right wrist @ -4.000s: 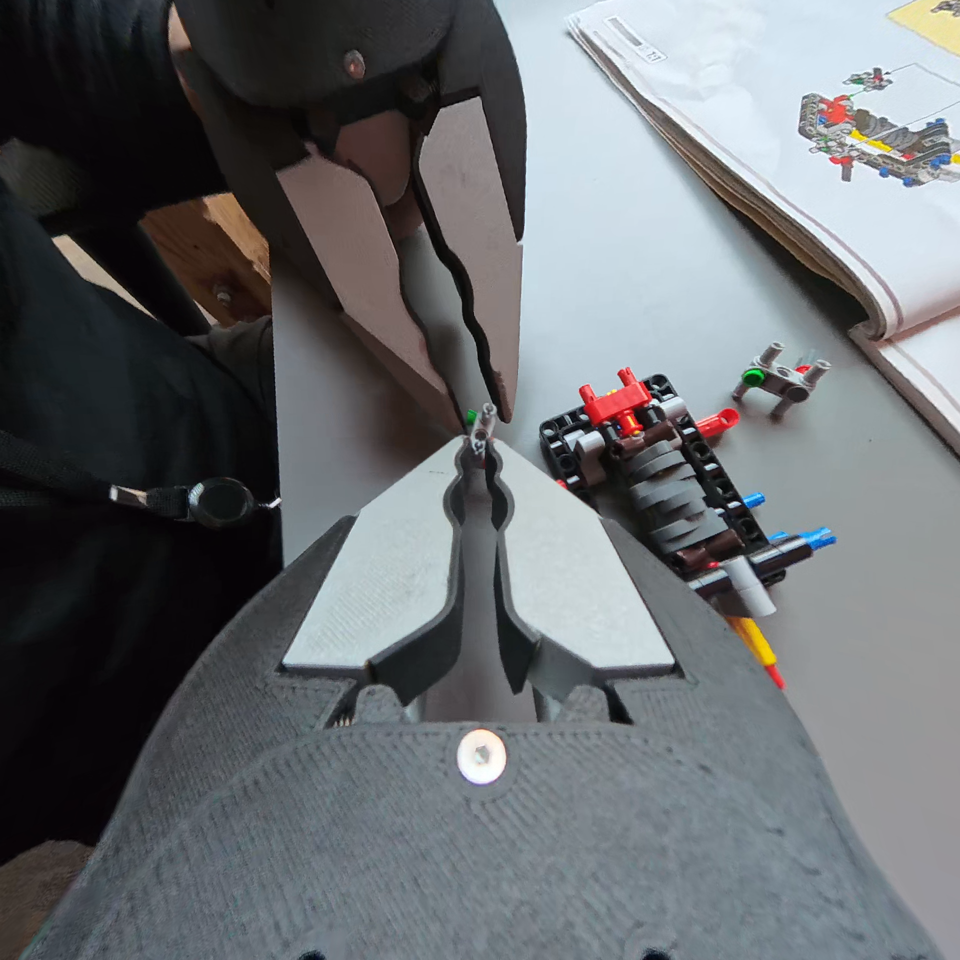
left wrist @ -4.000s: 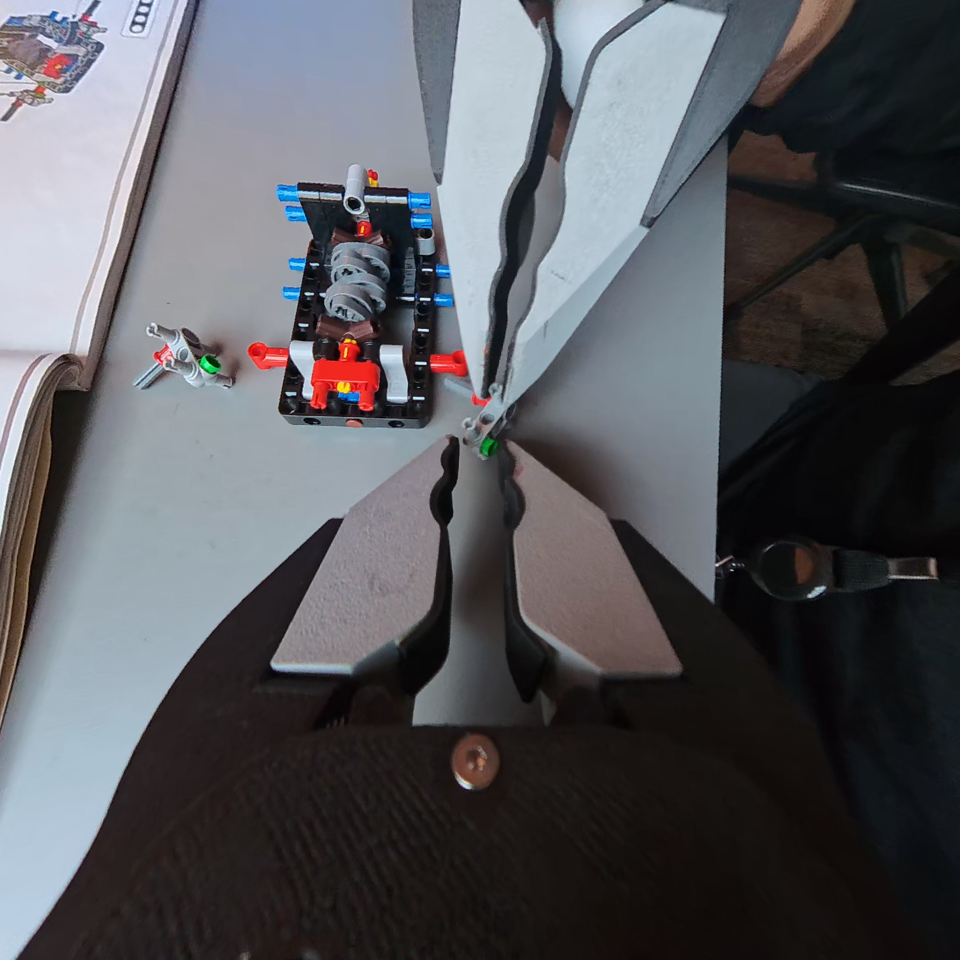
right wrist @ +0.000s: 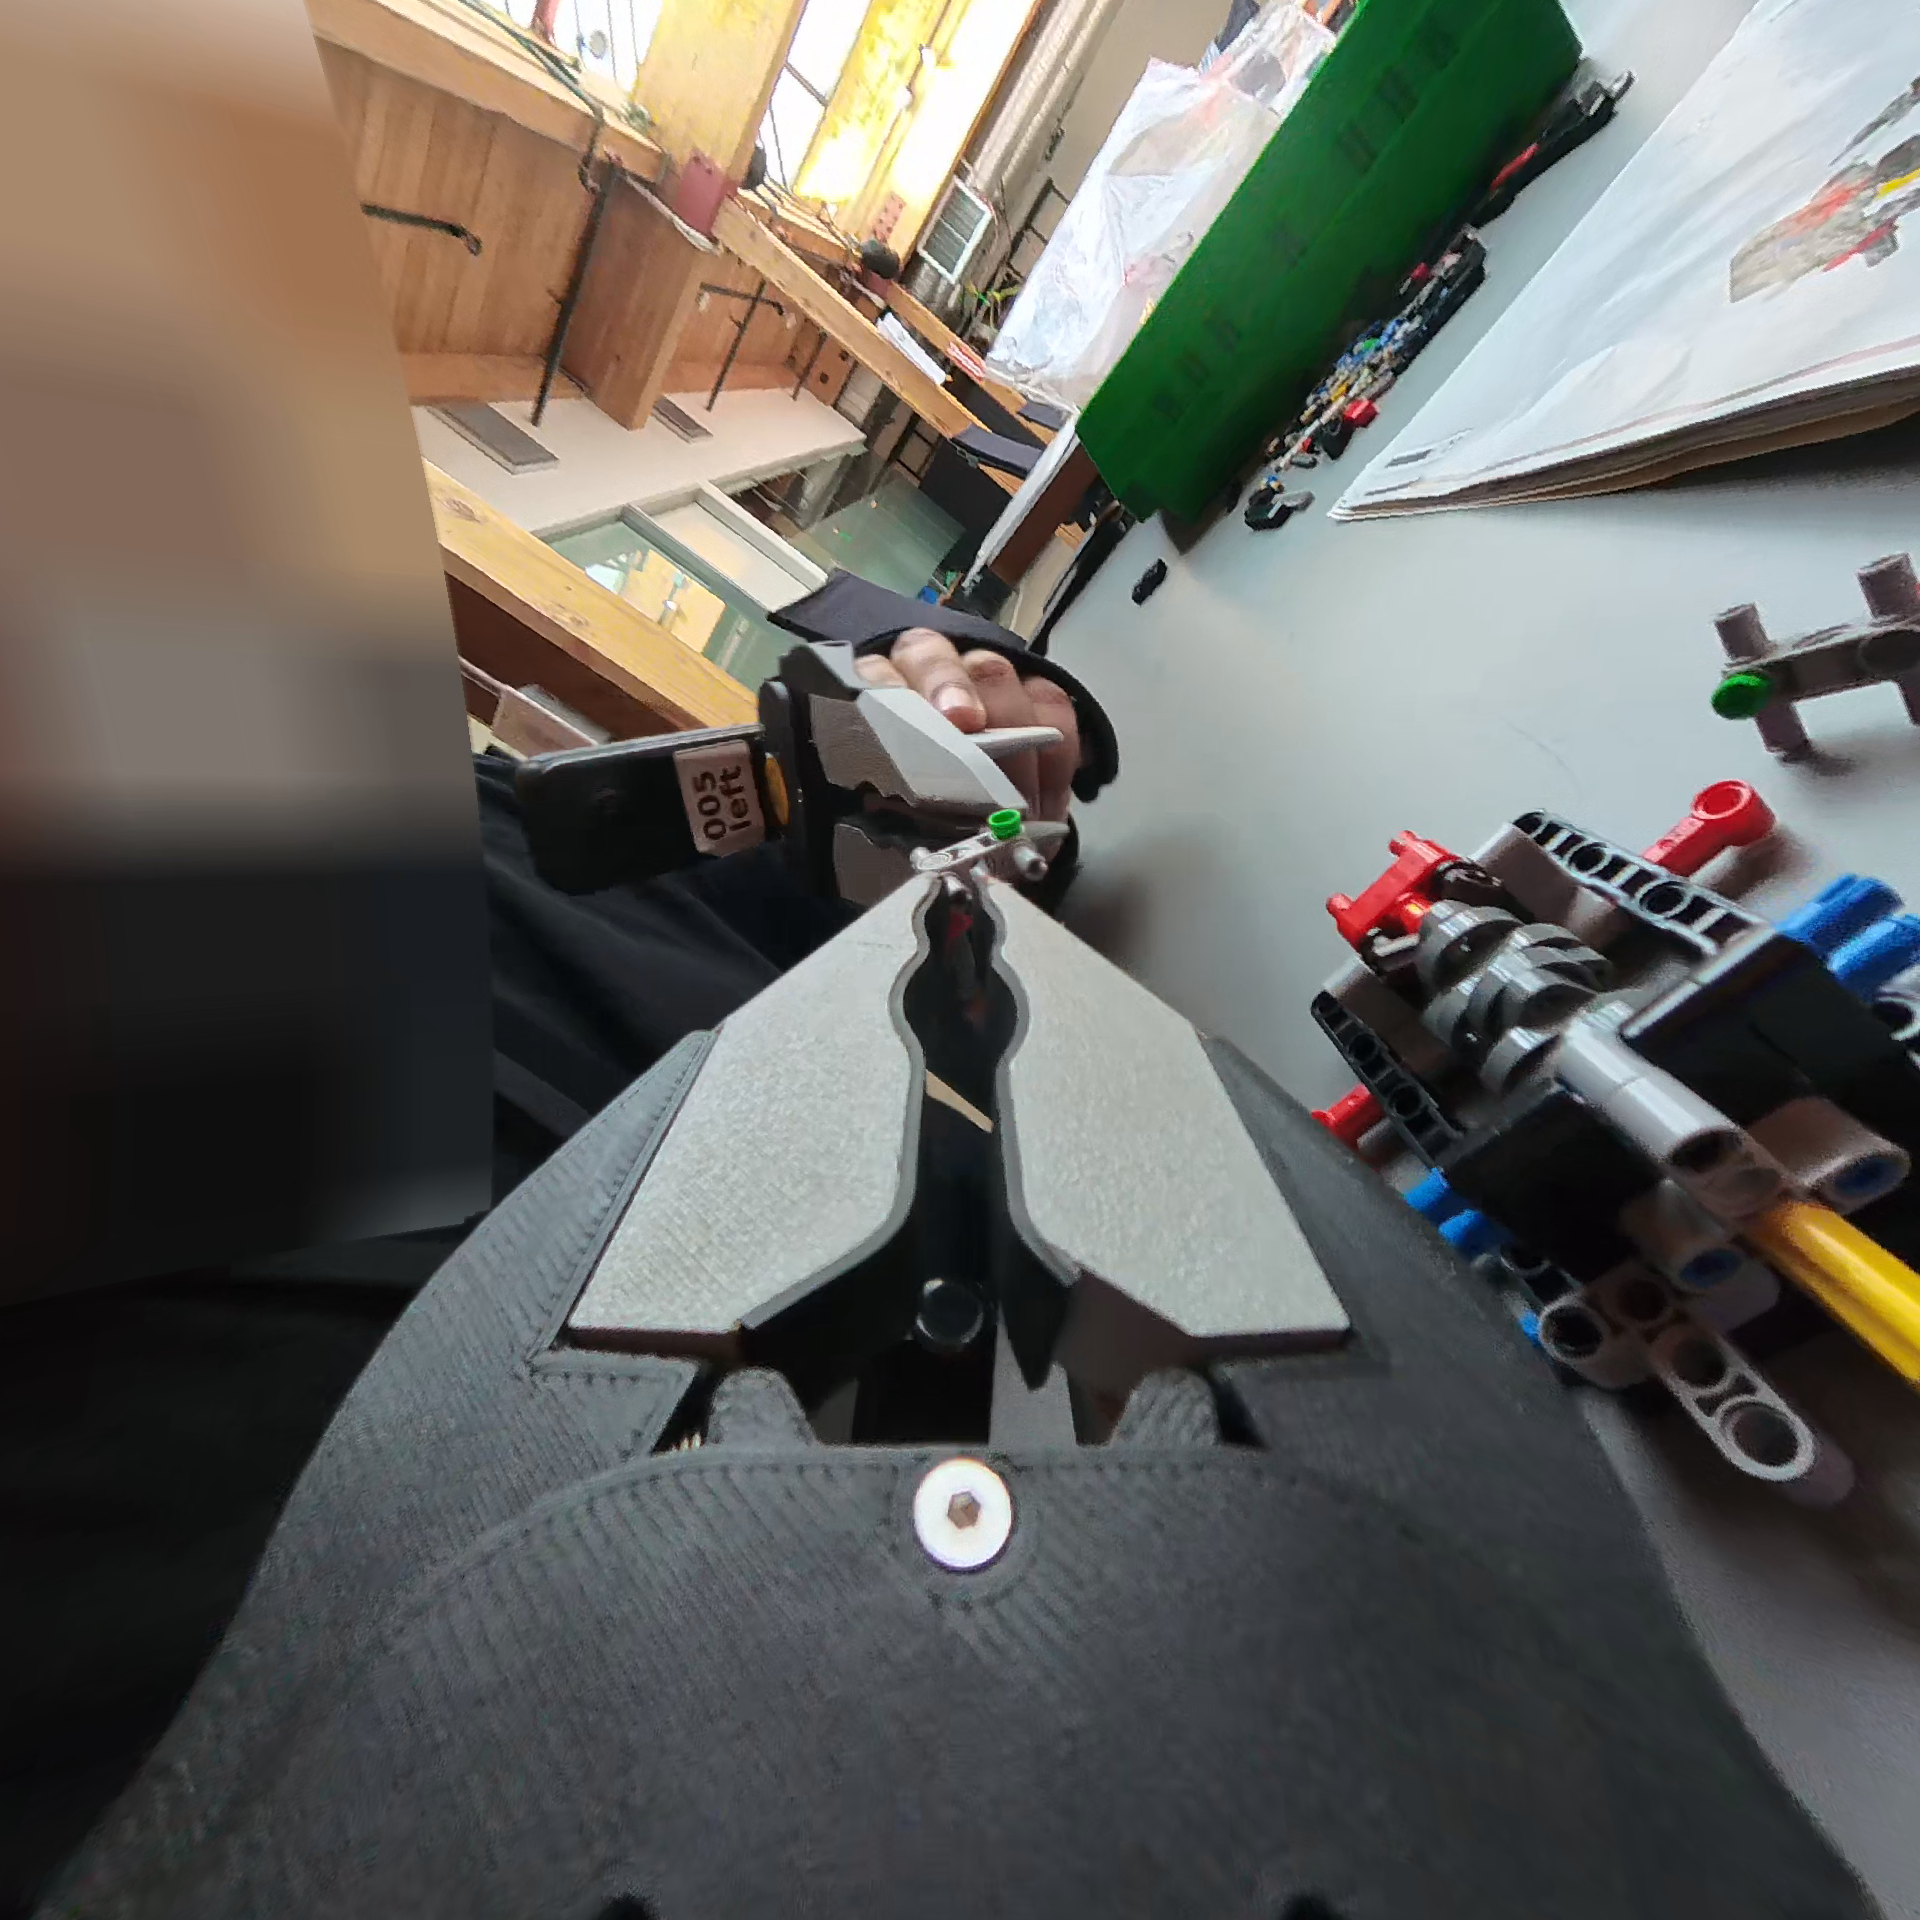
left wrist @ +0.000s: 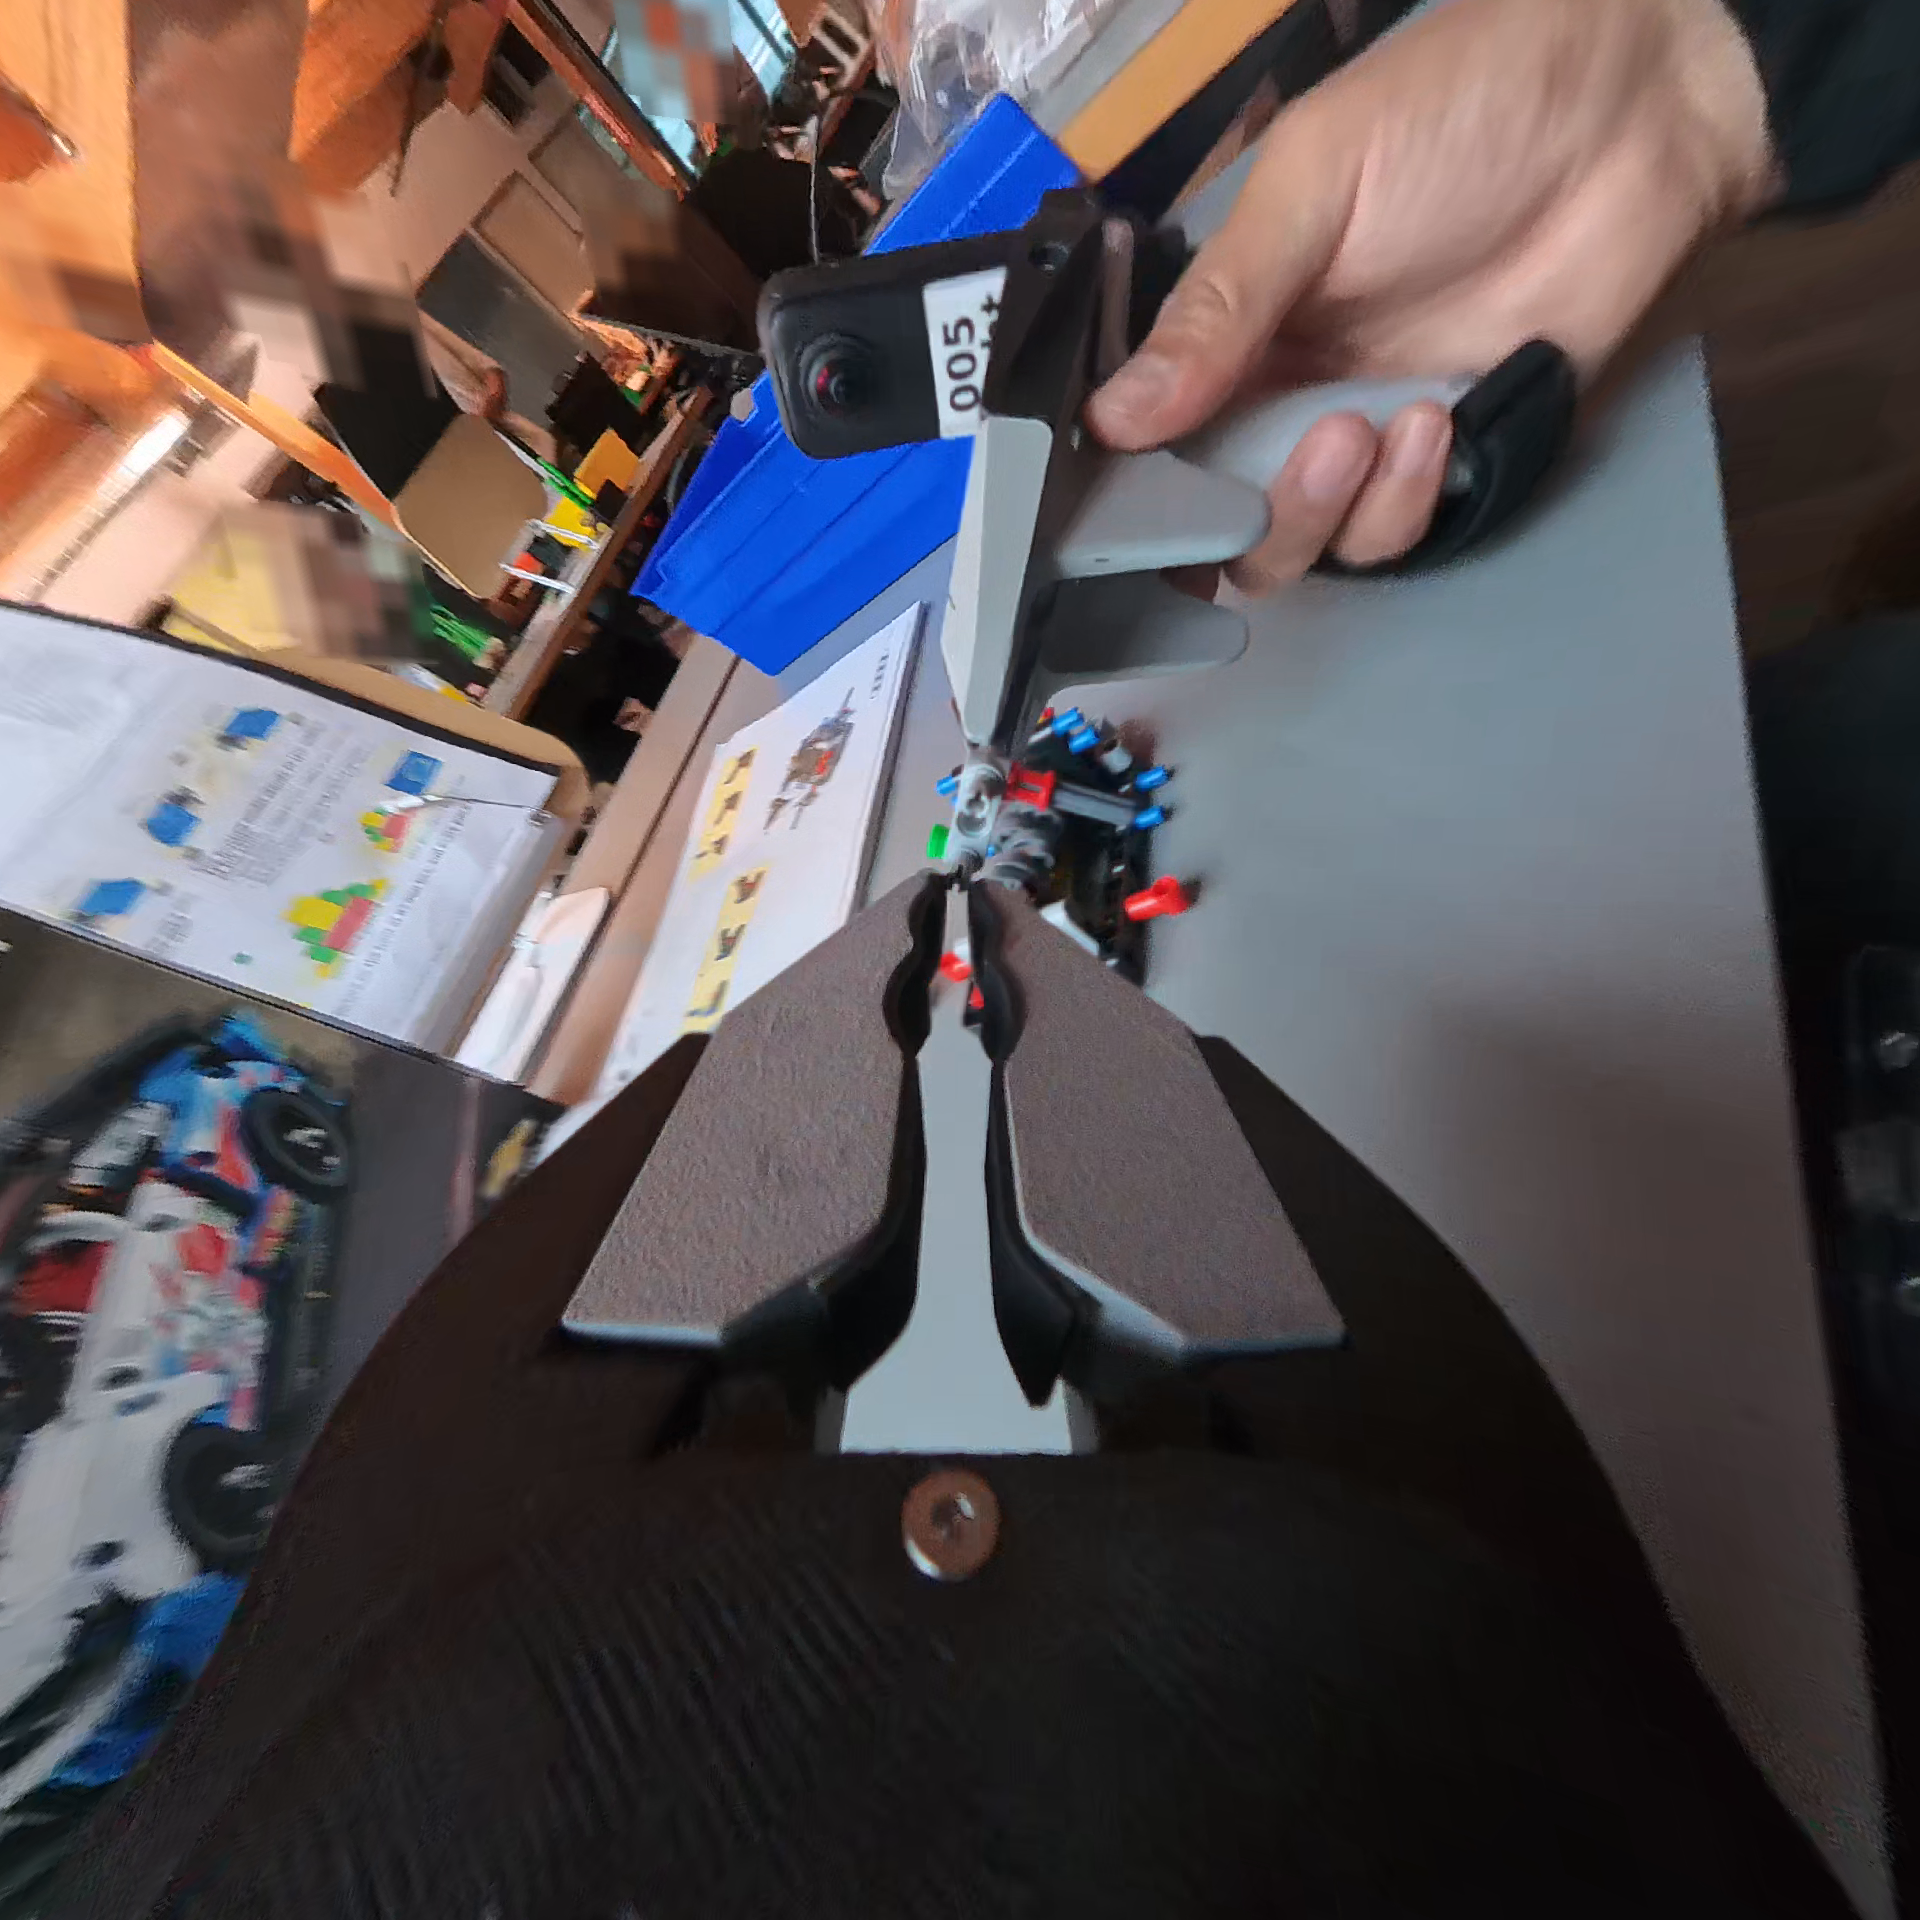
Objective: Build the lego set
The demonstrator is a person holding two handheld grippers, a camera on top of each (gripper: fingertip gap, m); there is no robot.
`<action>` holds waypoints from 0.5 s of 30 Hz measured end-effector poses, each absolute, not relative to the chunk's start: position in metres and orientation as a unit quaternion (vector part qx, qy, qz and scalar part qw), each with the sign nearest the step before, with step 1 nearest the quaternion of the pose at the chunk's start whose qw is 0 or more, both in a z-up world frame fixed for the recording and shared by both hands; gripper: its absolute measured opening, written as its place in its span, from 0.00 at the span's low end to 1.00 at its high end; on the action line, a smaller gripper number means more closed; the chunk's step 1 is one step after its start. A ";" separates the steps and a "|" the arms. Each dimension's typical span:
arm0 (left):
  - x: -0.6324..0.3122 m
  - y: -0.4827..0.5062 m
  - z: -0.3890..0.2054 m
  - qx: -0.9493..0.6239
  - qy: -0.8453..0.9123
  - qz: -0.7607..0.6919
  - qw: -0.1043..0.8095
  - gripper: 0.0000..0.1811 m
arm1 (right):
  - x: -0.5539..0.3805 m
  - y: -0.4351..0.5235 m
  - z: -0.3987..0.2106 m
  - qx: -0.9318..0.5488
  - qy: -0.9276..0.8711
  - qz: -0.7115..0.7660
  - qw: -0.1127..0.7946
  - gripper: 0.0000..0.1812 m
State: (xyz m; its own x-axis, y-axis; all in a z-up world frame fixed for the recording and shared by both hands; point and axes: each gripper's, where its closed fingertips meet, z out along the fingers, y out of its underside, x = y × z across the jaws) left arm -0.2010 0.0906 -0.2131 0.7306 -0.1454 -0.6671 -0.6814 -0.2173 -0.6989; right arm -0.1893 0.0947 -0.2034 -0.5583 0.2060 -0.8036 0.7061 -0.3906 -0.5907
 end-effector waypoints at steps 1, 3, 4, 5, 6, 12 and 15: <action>-0.202 0.090 -0.214 -0.734 0.295 0.269 0.549 0.01 | -0.189 0.095 -0.205 0.436 0.531 -0.706 0.172 0.01; -0.203 0.089 -0.215 -0.707 0.335 0.341 0.522 0.01 | -0.188 0.095 -0.205 0.437 0.542 -0.697 0.172 0.06; -0.202 0.089 -0.216 -0.692 0.354 0.371 0.508 0.01 | -0.188 0.095 -0.205 0.437 0.545 -0.695 0.173 0.08; -0.201 0.089 -0.218 -0.682 0.370 0.391 0.496 0.01 | -0.189 0.096 -0.205 0.437 0.547 -0.692 0.175 0.09; -0.199 0.090 -0.221 -0.674 0.382 0.402 0.487 0.01 | -0.189 0.096 -0.206 0.440 0.549 -0.688 0.178 0.10; -0.191 0.093 -0.216 -0.618 0.424 0.466 0.470 0.00 | -0.193 0.088 -0.217 0.453 0.562 -0.663 0.200 0.11; -0.190 0.092 -0.217 -0.590 0.444 0.499 0.454 0.00 | -0.190 0.083 -0.215 0.445 0.563 -0.663 0.215 0.09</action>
State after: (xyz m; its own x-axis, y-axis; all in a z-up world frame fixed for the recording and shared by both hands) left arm -0.1904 0.0924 -0.2166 0.1076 -0.0706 -0.9917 -0.9766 -0.1944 -0.0921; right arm -0.1903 0.0831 -0.2146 -0.5119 0.2151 -0.8317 0.7857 -0.2743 -0.5545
